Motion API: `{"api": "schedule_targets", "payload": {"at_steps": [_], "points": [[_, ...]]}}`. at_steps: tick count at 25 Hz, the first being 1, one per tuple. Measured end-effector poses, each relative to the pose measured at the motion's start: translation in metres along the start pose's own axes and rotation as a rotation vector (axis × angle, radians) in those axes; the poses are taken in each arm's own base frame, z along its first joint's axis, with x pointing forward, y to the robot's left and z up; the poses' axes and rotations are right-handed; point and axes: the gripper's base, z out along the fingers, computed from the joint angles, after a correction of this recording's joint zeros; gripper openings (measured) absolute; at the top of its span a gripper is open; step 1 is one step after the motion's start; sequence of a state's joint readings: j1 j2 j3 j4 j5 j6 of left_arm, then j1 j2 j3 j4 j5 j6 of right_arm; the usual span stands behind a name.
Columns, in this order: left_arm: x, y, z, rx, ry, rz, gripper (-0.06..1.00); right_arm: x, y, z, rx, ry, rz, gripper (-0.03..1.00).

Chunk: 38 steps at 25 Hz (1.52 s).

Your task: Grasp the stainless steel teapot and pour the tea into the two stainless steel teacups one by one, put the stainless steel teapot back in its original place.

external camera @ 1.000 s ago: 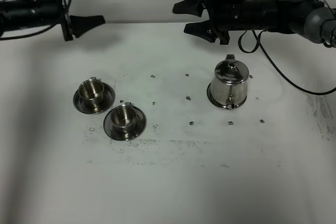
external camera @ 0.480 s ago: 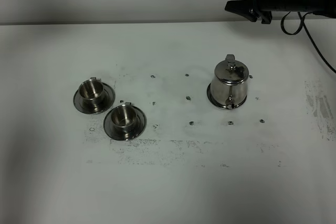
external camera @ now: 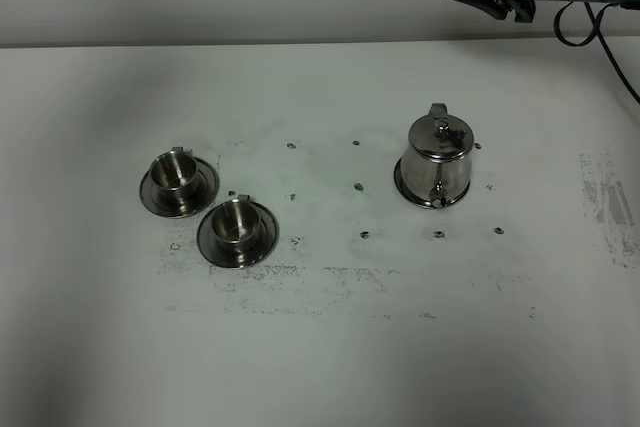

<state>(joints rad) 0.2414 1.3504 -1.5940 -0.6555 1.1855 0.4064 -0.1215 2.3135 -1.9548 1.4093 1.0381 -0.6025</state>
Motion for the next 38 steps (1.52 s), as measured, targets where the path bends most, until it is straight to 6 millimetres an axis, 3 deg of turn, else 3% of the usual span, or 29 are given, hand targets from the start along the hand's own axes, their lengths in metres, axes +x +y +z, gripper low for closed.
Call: {"api": "schedule_targets", "payload": {"at_steps": [4,9,17,21,29,38], "points": [[0.033,-0.029,-0.016,-0.135,-0.016,0.111,0.69,-0.007,0.011,-0.002,-0.019,-0.006,-0.025,0.59],[0.091,-0.047,-0.033,-0.253,-0.038,0.186,0.69,-0.01,0.018,-0.004,-0.027,-0.006,-0.045,0.59],[0.203,-0.032,-0.019,-0.332,0.028,0.189,0.69,-0.011,0.019,-0.004,-0.029,-0.004,-0.049,0.59],[0.247,-0.029,-0.018,-0.34,-0.01,0.197,0.69,-0.01,0.019,-0.004,-0.03,0.003,-0.049,0.59],[0.292,-0.026,-0.03,-0.386,-0.014,0.188,0.69,-0.01,0.019,-0.004,-0.031,0.006,-0.051,0.59],[0.303,-0.028,-0.04,-0.411,-0.098,0.171,0.69,-0.008,0.02,-0.004,-0.042,0.025,-0.051,0.59]]}}
